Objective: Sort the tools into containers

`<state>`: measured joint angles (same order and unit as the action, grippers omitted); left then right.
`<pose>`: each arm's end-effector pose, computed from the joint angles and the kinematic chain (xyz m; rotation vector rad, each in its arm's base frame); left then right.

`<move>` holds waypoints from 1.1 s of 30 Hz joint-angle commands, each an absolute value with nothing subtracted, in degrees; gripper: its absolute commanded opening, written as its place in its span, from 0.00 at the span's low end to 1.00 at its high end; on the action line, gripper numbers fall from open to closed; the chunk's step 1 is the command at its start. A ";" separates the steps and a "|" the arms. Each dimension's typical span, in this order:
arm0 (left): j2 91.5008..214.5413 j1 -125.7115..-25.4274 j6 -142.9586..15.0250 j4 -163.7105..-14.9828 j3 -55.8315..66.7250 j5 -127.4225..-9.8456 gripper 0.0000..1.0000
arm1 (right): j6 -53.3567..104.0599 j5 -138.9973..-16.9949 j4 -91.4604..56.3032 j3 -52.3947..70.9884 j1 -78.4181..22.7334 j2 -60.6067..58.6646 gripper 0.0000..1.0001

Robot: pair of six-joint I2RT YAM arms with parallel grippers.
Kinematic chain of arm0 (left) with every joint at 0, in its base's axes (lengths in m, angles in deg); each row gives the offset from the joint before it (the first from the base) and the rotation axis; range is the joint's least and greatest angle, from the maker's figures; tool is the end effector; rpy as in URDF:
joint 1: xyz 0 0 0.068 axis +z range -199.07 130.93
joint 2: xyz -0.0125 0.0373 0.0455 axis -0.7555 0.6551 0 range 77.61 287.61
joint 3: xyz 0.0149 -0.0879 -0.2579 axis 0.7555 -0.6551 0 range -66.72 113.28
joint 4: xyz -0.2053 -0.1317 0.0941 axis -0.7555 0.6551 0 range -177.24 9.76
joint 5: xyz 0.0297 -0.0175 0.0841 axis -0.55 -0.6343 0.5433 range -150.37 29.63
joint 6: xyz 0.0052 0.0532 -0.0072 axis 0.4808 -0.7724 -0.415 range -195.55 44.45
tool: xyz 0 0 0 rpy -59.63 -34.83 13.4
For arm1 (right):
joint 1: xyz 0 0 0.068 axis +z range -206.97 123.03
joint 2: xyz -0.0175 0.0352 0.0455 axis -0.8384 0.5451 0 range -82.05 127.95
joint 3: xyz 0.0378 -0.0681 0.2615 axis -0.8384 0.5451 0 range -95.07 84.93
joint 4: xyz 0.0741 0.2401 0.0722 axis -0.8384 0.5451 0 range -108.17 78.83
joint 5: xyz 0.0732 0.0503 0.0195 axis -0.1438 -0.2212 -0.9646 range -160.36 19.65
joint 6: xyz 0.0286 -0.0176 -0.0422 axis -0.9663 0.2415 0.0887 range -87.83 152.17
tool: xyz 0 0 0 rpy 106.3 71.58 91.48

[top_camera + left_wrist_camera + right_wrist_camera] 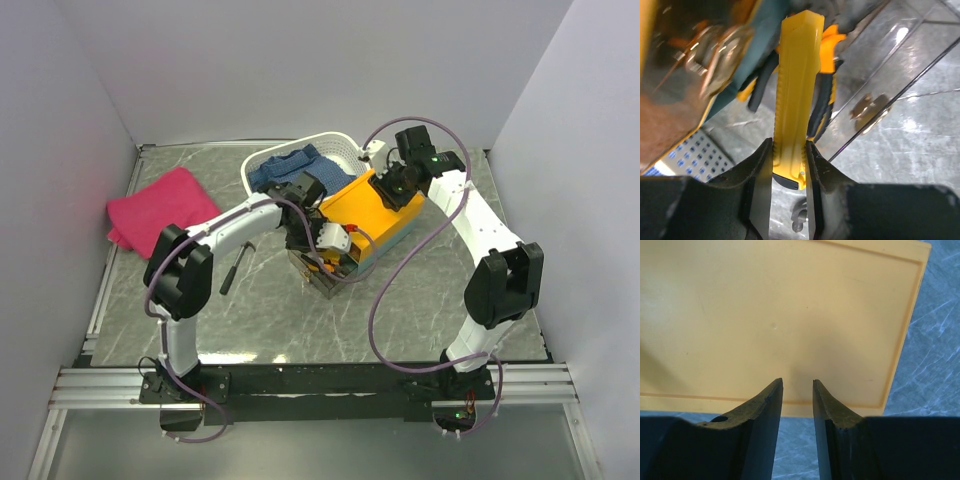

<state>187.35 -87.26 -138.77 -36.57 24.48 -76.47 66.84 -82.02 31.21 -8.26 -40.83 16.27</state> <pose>0.3073 -0.2544 0.2399 2.1467 1.6657 -0.2670 0.3542 0.1098 0.3239 -1.1449 2.2204 0.1232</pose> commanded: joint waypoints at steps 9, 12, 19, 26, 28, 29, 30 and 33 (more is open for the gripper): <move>182.92 -88.01 -141.21 -47.15 20.21 -78.22 0.51 | 67.94 -81.87 31.66 -7.88 -40.97 12.96 0.38; 178.45 -86.00 -139.62 -51.02 18.36 -80.58 0.57 | 66.98 -83.00 30.87 -8.14 -42.37 12.78 0.37; 166.84 -80.19 -117.77 -57.09 9.50 -84.45 0.26 | 59.60 -90.21 29.90 -10.26 -47.03 14.19 0.31; 162.34 -79.39 -105.88 -63.68 -5.28 -89.47 0.01 | 56.69 -94.87 30.78 -10.25 -47.48 17.87 0.11; 163.57 -79.39 -105.96 -65.09 -6.52 -89.82 0.01 | 55.90 -94.96 30.61 -10.17 -47.48 18.49 0.08; 165.14 -79.39 -105.35 -66.40 -6.78 -89.99 0.01 | 55.81 -94.96 30.61 -9.91 -47.48 19.02 0.07; 165.94 -79.39 -104.99 -67.02 -6.87 -90.08 0.01 | 55.81 -95.05 30.61 -9.73 -47.48 19.28 0.06; 168.93 -79.74 -104.20 -68.25 -6.00 -92.71 0.01 | 55.46 -95.58 30.69 -9.11 -47.48 20.34 0.04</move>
